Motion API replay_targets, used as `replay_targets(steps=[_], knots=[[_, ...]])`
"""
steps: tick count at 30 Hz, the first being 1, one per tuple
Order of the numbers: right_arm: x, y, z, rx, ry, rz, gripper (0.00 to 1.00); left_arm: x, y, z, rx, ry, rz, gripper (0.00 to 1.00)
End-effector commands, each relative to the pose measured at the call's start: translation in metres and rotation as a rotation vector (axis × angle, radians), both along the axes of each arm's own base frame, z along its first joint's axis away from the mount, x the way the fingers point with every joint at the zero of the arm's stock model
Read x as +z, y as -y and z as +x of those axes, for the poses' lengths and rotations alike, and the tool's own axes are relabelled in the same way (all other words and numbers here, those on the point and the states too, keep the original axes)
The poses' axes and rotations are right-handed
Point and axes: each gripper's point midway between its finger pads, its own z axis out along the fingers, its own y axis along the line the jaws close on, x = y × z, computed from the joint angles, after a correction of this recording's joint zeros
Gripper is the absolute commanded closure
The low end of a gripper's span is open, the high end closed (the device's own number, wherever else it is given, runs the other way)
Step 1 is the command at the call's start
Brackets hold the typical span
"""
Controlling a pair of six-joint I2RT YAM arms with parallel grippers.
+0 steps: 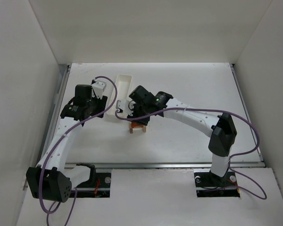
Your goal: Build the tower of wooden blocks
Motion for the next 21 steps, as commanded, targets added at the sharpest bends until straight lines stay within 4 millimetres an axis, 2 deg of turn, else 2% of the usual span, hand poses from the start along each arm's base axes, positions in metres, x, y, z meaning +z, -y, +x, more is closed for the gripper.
replay_targets(steps=[1,21], knots=[[0.011,-0.016,0.007,-0.015,0.038,0.052,1.00,0.009,0.000,0.002,0.011,0.045,-0.022,0.48],[0.001,-0.017,0.011,-0.034,0.040,0.040,1.00,0.009,0.002,0.002,0.005,0.044,-0.028,0.48]])
